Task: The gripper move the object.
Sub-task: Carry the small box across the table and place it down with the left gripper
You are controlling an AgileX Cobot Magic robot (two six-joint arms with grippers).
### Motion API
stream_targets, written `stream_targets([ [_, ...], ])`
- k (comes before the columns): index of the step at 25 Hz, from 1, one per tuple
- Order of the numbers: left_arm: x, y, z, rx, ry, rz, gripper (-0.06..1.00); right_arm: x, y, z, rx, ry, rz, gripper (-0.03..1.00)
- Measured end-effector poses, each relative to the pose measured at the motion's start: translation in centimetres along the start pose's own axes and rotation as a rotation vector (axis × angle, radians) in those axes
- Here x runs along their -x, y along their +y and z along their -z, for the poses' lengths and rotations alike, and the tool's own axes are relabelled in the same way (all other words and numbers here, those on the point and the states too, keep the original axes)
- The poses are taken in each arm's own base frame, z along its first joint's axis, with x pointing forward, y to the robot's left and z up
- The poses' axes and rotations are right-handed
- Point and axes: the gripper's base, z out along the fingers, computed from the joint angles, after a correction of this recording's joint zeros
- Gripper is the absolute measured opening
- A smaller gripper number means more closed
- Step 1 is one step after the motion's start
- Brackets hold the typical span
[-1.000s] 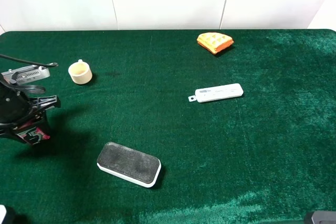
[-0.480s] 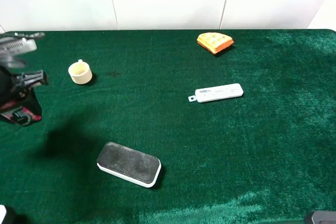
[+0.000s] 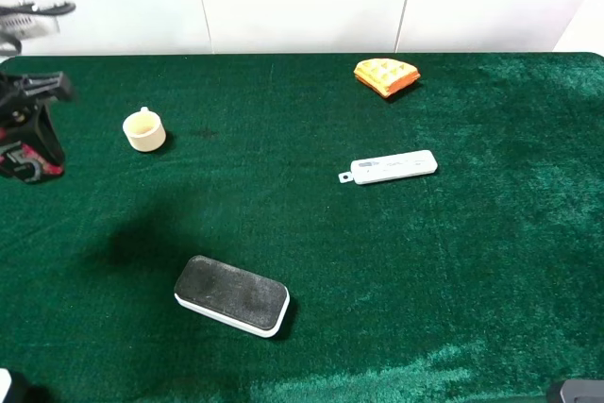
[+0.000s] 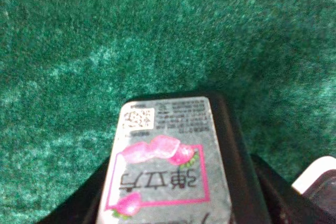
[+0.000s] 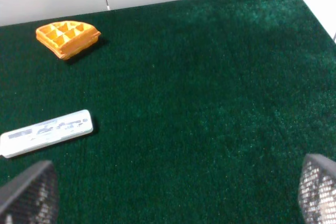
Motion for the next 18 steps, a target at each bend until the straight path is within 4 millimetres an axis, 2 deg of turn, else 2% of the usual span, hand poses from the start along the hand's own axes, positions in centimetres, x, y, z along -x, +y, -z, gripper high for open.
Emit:
stream_targets([
  [7, 1.3, -2.2, 1.7, -0.013, -0.042, -0.081, 0.49, 0.0, 0.0, 0.0, 0.001, 0.000, -0.001, 0.70],
  [18, 4.1, -7.5, 1.0, -0.015, -0.020, -0.245, 0.49, 0.0, 0.0, 0.0, 0.001, 0.000, 0.000, 0.70],
])
